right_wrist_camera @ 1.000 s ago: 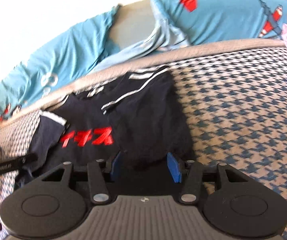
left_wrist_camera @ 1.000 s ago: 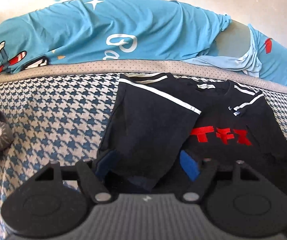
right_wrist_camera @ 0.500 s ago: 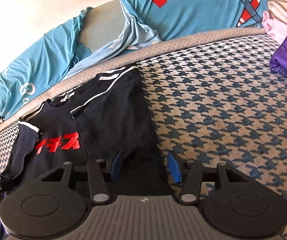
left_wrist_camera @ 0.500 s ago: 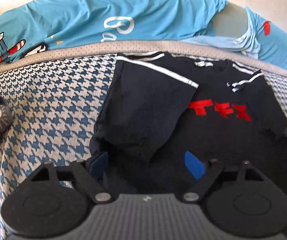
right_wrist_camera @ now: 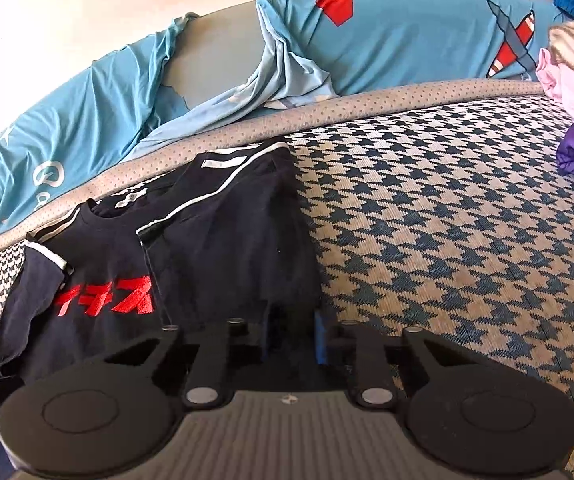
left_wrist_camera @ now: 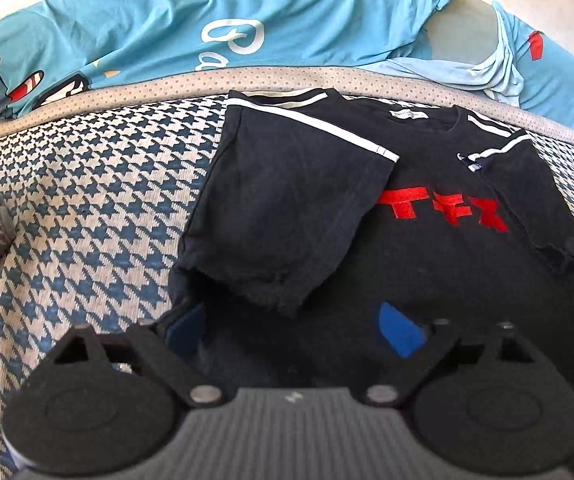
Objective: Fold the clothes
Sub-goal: 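Fold the other side inward over the body with the left gripper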
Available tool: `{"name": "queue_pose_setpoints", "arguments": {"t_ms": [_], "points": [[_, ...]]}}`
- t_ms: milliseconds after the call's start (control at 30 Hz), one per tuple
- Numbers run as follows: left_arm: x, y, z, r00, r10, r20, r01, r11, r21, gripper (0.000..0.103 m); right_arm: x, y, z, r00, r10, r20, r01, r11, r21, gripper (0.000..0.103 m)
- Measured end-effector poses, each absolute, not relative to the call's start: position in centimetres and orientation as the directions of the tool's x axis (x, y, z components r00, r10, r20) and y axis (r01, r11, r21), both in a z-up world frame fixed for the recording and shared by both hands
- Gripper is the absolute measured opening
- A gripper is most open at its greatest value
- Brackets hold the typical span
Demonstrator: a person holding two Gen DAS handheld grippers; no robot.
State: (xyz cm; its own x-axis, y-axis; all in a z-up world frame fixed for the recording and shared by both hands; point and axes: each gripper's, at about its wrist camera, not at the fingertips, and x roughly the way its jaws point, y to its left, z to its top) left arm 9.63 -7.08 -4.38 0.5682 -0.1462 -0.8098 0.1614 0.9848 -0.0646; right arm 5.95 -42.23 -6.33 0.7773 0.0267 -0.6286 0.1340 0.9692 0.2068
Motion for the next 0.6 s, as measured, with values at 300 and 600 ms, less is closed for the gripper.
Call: {"name": "queue_pose_setpoints", "arguments": {"t_ms": [300, 600], "points": [[9.6, -7.4, -4.5, 0.57, -0.134, -0.81, 0.161, 0.986, -0.05, 0.096, 5.4, -42.3, -5.2, 0.791, 0.069, -0.607, 0.106, 0.963, 0.247, 0.013], [9.7, -7.3, -4.5, 0.566, -0.14, -0.812, 0.16, 0.985, -0.058, 0.097, 5.9, -43.4, -6.1, 0.781, 0.071, -0.62, 0.164, 0.935, 0.314, 0.015]]}}
